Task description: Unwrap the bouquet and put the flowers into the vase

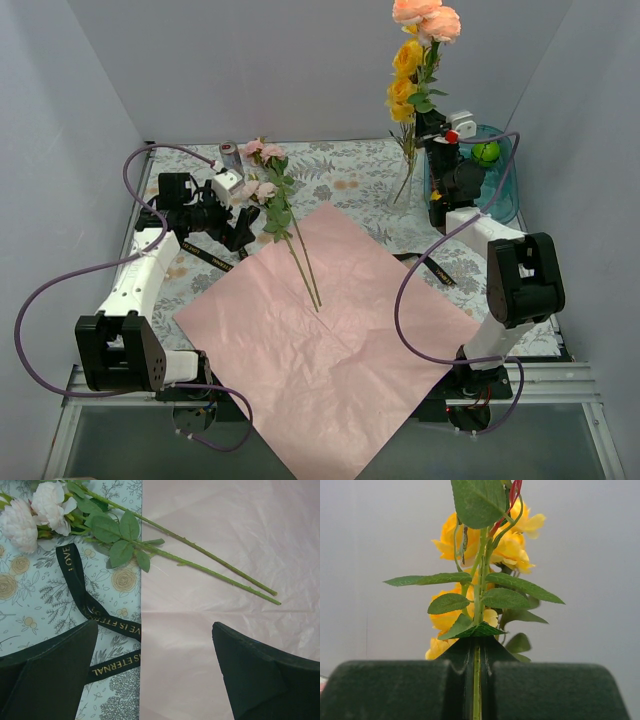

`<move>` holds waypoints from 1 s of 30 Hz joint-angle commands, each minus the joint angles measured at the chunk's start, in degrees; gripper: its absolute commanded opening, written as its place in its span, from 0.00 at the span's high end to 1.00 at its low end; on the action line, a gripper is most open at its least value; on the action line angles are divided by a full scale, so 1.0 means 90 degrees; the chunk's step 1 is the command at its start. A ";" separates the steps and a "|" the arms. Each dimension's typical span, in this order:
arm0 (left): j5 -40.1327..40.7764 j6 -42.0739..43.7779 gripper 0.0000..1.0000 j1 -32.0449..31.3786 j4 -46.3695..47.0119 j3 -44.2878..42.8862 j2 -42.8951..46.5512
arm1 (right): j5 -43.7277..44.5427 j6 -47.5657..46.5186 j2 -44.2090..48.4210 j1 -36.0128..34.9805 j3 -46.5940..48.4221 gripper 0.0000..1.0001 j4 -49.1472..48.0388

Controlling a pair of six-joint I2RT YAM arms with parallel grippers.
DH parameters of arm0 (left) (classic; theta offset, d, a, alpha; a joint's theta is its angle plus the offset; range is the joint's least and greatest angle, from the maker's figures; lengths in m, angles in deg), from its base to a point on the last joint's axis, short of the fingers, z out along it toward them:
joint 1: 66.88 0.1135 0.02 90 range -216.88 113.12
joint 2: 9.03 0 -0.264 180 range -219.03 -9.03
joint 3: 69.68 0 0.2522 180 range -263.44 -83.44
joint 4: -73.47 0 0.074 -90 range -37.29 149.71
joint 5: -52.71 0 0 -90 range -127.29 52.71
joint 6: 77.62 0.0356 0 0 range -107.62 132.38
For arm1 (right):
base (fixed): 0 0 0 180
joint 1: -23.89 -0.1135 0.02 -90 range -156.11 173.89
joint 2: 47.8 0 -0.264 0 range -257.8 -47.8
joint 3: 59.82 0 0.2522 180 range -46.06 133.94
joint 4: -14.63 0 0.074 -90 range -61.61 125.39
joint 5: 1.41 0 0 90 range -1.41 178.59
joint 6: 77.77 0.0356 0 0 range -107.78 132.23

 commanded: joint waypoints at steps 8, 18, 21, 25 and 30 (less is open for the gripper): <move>-0.0246 -0.0094 0.02 0.0013 -0.0029 -0.0459 0.0048 | 0.0666 -0.0002 0.0081 -0.0043 -0.0310 0.99 -0.2036; -0.0265 -0.0104 0.02 0.0013 0.0019 -0.0352 0.0096 | 0.0715 0.0027 -0.0056 -0.0033 0.0423 0.99 -0.1694; -0.0266 -0.0094 0.02 0.0013 0.0029 -0.0362 0.0116 | 0.0773 0.0046 -0.0085 -0.0033 0.0374 0.99 -0.1655; -0.0236 -0.0006 0.02 0.0013 -0.0010 -0.0352 0.0136 | 0.0890 0.0095 -0.0105 -0.0043 0.0159 0.99 -0.1626; -0.0187 0.0052 0.02 0.0013 -0.0049 -0.0352 0.0155 | 0.1115 0.0125 -0.0154 -0.0072 -0.0056 0.59 -0.1567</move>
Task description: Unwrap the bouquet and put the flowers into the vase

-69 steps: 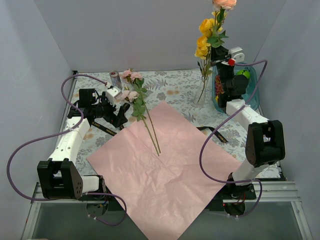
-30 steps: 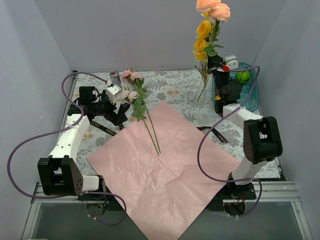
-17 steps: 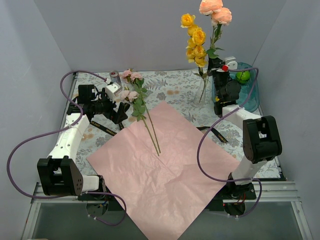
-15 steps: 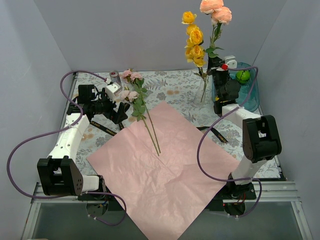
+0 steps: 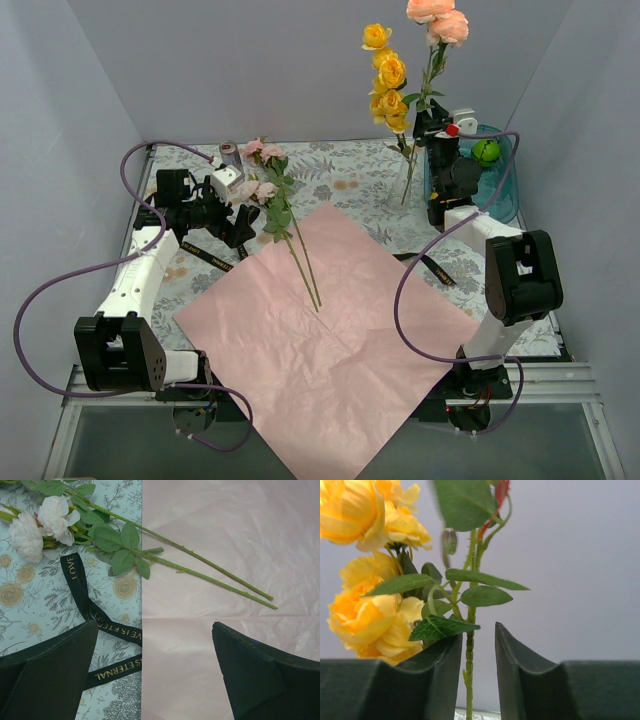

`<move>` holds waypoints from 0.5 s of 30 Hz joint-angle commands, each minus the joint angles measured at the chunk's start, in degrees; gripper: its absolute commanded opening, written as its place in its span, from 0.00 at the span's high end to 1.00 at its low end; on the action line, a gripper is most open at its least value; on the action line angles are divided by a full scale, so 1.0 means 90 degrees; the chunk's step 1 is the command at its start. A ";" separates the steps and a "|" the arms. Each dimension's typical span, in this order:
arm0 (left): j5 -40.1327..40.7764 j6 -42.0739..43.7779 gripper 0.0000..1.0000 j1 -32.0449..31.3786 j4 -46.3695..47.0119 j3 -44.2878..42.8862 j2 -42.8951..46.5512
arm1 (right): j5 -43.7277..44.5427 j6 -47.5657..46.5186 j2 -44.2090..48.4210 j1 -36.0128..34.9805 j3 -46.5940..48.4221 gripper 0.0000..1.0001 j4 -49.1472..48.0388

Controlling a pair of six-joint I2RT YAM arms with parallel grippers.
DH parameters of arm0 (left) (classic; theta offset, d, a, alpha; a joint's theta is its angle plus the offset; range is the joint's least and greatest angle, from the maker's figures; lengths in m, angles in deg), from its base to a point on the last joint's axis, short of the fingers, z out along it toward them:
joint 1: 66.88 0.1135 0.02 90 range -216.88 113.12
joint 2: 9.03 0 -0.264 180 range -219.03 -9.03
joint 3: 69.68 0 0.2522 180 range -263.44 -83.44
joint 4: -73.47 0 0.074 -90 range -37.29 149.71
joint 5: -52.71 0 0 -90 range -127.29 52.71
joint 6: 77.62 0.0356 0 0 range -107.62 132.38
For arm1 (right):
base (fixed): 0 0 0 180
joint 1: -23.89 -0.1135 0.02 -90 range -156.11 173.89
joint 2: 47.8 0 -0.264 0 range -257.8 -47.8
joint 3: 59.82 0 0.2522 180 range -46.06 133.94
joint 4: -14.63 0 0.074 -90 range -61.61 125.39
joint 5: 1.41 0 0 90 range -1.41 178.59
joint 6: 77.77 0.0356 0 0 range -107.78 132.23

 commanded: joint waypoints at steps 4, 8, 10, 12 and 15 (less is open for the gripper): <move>-0.0078 0.0148 0.02 0.0010 -0.0086 -0.0133 0.0145 | 0.0326 0.0076 -0.0098 -0.0031 -0.0165 0.56 -0.1696; -0.0137 0.0138 0.02 0.0010 -0.0086 -0.0163 0.0126 | 0.0365 0.0076 -0.0039 -0.0021 -0.0204 0.56 -0.1617; -0.0156 0.0118 0.02 0.0010 -0.0086 -0.0182 0.0126 | 0.0404 0.0096 -0.0010 -0.0021 -0.0234 0.59 -0.1617; -0.0156 0.0128 0.02 0.0010 -0.0095 -0.0192 0.0135 | 0.0453 0.0096 0.0019 -0.0031 -0.0321 0.58 -0.1627; -0.0137 0.0147 0.02 0.0010 -0.0115 -0.0192 0.0136 | 0.0570 0.0096 0.0136 -0.0021 -0.0545 0.36 -0.1637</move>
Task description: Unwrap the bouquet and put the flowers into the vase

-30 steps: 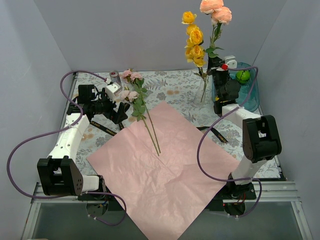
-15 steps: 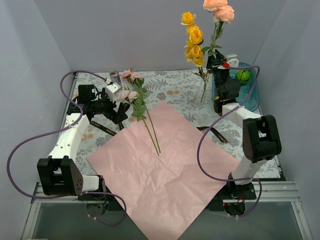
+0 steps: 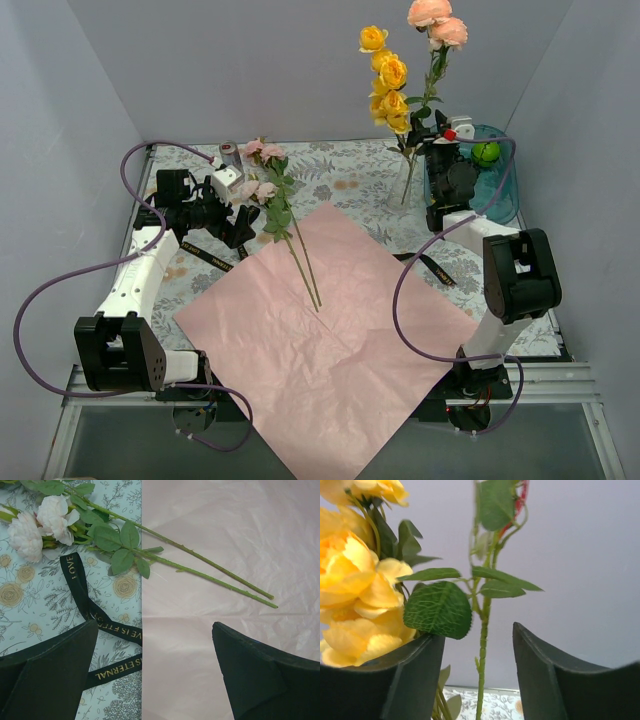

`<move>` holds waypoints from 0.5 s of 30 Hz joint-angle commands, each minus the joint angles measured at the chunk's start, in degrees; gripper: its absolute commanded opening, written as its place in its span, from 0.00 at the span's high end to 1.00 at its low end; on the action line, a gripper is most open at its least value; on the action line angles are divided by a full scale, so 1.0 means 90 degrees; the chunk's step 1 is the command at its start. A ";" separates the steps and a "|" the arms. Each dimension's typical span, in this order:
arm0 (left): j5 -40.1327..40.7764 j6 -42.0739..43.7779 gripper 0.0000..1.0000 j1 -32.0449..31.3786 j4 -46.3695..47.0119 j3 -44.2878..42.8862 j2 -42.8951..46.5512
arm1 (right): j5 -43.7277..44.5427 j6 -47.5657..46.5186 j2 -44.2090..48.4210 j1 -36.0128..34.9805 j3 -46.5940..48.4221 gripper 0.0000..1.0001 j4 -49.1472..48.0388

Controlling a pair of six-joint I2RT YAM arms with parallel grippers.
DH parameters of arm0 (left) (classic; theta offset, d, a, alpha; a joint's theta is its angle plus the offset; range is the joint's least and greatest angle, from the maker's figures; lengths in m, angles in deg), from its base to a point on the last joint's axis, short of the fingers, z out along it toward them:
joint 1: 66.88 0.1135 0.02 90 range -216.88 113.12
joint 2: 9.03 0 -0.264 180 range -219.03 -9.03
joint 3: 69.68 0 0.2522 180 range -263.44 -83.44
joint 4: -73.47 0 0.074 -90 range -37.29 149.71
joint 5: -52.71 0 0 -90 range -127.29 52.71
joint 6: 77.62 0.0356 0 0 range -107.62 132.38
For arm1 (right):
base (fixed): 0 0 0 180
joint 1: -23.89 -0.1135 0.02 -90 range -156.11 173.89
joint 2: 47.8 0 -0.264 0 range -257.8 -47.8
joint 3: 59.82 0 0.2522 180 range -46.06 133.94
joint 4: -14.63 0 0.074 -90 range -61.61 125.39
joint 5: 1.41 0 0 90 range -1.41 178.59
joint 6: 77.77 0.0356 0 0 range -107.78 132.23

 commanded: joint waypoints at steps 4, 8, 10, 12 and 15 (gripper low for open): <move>-0.0173 0.0096 0.02 0.0010 -0.0057 -0.0163 0.0116 | 0.0235 0.0259 0.0506 -0.0026 -0.0562 0.23 -0.1505; -0.0193 0.0087 0.02 0.0010 -0.0027 -0.0192 0.0106 | 0.0176 0.0396 0.0760 -0.0045 -0.0855 0.22 -0.1202; -0.0193 0.0058 0.02 0.0010 -0.0008 -0.0211 0.0106 | 0.0215 0.0299 0.0955 -0.0084 -0.1060 0.21 -0.0998; -0.0212 0.0067 0.02 0.0010 0.0002 -0.0212 0.0135 | 0.0234 0.0085 0.1092 -0.0153 -0.1226 0.23 -0.0938; -0.0232 0.0077 0.02 0.0010 -0.0008 -0.0192 0.0136 | 0.0439 -0.0199 0.1346 -0.0173 -0.1393 0.24 -0.0919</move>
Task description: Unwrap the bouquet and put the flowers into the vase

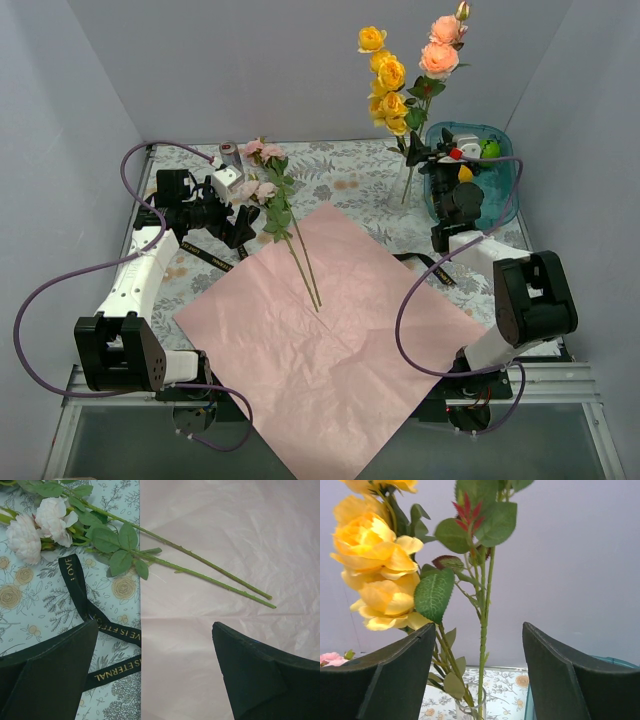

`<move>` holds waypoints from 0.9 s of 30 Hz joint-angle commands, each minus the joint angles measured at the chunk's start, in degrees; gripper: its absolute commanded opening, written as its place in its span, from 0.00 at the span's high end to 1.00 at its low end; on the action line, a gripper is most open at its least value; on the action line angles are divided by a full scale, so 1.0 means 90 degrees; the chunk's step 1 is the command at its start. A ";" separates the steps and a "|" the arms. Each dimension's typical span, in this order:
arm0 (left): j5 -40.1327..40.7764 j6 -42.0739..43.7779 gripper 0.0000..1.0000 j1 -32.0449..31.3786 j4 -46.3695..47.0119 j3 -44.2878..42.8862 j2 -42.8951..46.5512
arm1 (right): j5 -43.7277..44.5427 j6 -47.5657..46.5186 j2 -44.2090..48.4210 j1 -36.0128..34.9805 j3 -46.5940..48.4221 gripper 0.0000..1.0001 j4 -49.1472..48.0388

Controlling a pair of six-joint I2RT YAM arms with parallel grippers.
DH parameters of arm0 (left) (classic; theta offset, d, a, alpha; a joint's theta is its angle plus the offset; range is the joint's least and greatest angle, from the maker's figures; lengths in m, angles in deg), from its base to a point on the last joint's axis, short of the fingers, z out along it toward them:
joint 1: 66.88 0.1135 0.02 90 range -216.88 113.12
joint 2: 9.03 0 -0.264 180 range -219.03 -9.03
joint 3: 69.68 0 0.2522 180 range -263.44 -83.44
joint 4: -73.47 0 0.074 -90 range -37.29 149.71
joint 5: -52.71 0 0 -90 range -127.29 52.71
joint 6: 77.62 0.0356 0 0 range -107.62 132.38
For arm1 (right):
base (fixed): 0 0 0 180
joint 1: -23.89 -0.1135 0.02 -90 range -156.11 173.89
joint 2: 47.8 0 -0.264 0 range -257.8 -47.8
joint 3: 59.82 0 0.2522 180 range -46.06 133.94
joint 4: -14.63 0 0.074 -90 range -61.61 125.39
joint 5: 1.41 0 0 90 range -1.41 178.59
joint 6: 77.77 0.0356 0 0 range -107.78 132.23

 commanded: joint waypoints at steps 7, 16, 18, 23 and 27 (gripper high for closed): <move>-0.0208 0.0038 0.02 0.0010 -0.0003 -0.0212 0.0214 | 0.0068 -0.0733 0.1011 -0.0175 -0.0011 0.28 -0.0032; -0.0110 -0.0528 0.02 0.0010 -0.0344 -0.0894 -0.0362 | 0.0506 -0.1994 0.1686 -0.2225 0.0298 0.04 0.3186; -0.0023 -0.0528 0.02 0.0010 -0.0306 -0.0847 -0.0256 | 0.0419 -0.1428 0.1705 -0.2402 0.0524 0.04 0.3957; -0.0022 -0.0763 0.02 0.0010 0.0075 -0.0446 0.0116 | -0.0556 -0.0755 0.1707 -0.2850 0.0806 0.03 0.4536; -0.0198 -0.1094 0.02 0.0020 0.0036 -0.0651 0.0009 | -0.0579 -0.1094 0.0900 -0.3251 0.1789 0.02 0.5650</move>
